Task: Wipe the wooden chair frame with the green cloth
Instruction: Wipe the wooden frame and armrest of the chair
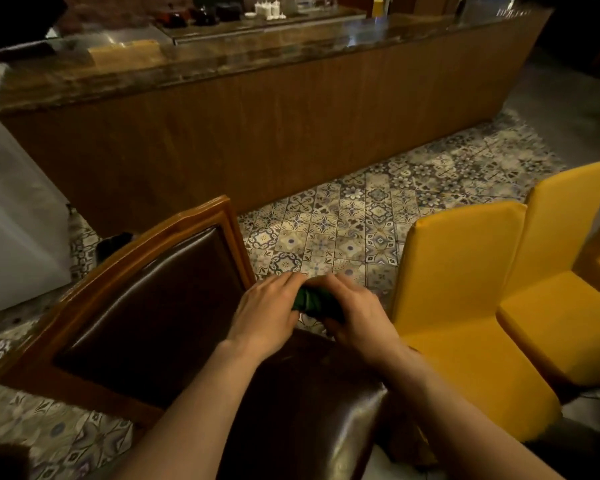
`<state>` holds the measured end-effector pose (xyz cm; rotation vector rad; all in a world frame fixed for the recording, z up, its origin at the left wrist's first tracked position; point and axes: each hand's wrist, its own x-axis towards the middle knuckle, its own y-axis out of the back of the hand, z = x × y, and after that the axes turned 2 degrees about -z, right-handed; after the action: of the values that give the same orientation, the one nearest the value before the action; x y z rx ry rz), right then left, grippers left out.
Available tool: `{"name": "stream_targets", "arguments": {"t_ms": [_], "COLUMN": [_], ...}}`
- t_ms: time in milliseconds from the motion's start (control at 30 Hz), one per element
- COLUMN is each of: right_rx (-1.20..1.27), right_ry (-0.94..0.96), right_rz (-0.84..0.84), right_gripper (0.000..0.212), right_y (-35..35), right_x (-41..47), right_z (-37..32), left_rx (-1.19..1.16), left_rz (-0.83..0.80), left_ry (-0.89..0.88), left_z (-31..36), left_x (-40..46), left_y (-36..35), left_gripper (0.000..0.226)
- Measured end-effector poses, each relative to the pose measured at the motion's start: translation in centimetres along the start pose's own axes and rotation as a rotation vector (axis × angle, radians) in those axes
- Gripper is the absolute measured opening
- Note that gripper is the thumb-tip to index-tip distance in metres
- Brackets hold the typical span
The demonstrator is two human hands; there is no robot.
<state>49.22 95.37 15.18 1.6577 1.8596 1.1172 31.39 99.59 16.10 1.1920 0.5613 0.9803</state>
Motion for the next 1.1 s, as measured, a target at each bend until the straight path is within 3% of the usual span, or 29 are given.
{"name": "stream_targets", "arguments": {"t_ms": [333,567,867,1100], "right_rx": [0.015,-0.061,-0.186,-0.24], "right_ry": [-0.097,-0.259,-0.422,-0.52], "right_rz": [-0.042,-0.04,-0.003,-0.049], "right_gripper": [0.064,0.058,0.052,0.07], "right_y": [-5.1,-11.1,-17.0,-20.9], "right_x": [3.0,1.2,2.3,4.6], "right_z": [10.3,16.0,20.5,20.8], "left_rx": [-0.075,-0.135,-0.129,0.122], "left_rz": [-0.12,-0.229,-0.239,-0.287], "left_ry": [0.074,0.006,-0.124,0.084], "left_z": [-2.6,-5.5,-10.9,-18.6], "left_x": [6.2,7.6,10.5,14.3], "left_y": [-10.4,-18.8,-26.3,-29.3], "left_gripper": [0.051,0.057,0.054,0.079]}}
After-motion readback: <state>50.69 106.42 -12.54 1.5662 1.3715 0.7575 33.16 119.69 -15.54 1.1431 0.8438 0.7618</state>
